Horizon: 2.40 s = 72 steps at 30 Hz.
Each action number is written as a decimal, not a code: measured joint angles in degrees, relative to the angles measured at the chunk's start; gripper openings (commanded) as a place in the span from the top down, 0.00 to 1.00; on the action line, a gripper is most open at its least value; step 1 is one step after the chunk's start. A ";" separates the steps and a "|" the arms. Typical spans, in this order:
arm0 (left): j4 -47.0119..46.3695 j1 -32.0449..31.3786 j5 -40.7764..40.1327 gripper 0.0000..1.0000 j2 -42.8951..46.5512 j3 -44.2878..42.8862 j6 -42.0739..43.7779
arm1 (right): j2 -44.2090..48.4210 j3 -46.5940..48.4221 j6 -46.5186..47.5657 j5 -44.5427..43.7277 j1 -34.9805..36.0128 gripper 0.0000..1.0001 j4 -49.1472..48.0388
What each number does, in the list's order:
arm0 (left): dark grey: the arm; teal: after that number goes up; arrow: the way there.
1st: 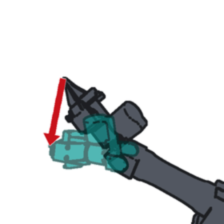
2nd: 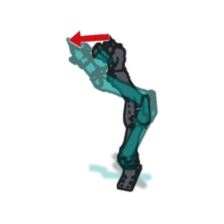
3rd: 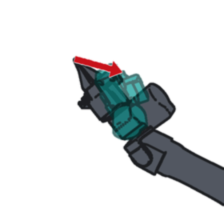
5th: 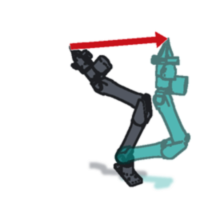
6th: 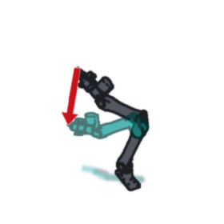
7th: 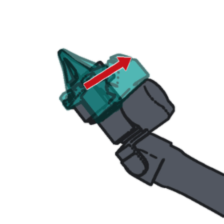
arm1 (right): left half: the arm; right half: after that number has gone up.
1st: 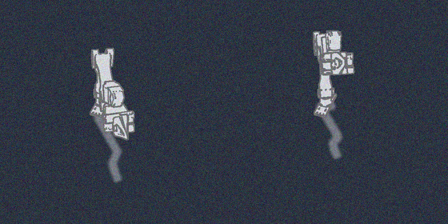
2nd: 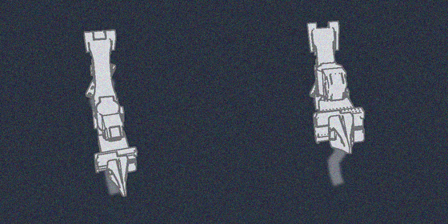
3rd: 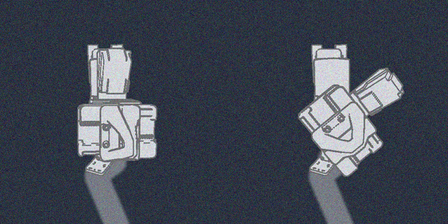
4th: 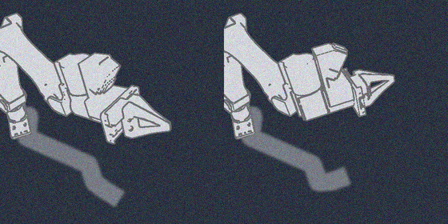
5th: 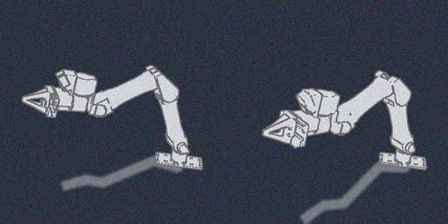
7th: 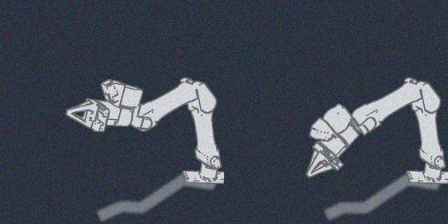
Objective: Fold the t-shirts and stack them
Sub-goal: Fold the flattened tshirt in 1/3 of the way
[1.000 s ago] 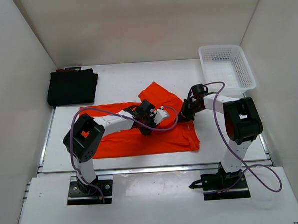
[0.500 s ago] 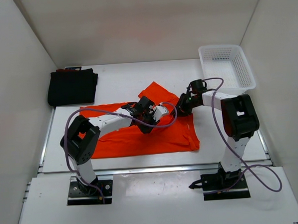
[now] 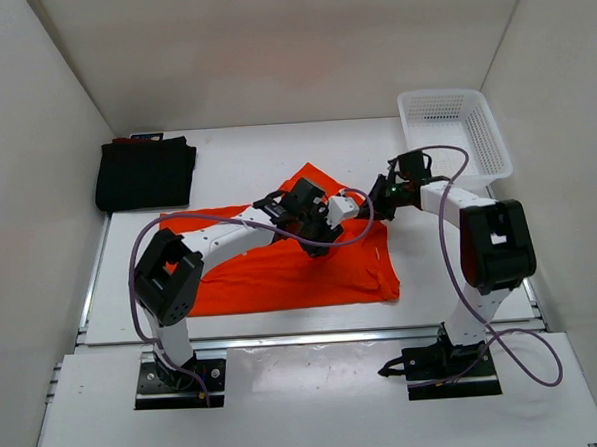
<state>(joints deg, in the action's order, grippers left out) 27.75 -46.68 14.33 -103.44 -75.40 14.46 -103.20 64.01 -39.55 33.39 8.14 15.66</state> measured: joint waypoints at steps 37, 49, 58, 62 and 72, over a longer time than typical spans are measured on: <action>9.75 4.59 -6.10 0.01 10.08 -5.22 -10.29 | 29.18 -13.94 10.99 -25.49 9.18 0.71 23.71; 28.41 34.18 -22.32 0.01 35.78 26.27 -7.54 | 35.19 -27.02 5.31 -29.31 11.96 0.53 31.04; 29.22 38.88 -35.89 0.01 30.58 36.79 -0.87 | 34.64 -31.39 3.91 -26.62 10.19 0.53 21.99; 30.38 41.86 -38.66 0.02 31.36 41.57 1.38 | 35.78 -33.29 3.13 -24.15 8.72 0.74 17.42; 22.93 44.30 -43.76 0.35 29.79 45.27 5.20 | 43.19 -38.97 1.97 -21.42 3.23 1.00 14.91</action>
<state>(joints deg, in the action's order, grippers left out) 50.68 -2.37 -29.43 -73.65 -30.13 19.66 -60.01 25.04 -37.58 11.97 11.38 30.57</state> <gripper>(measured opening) 0.736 0.045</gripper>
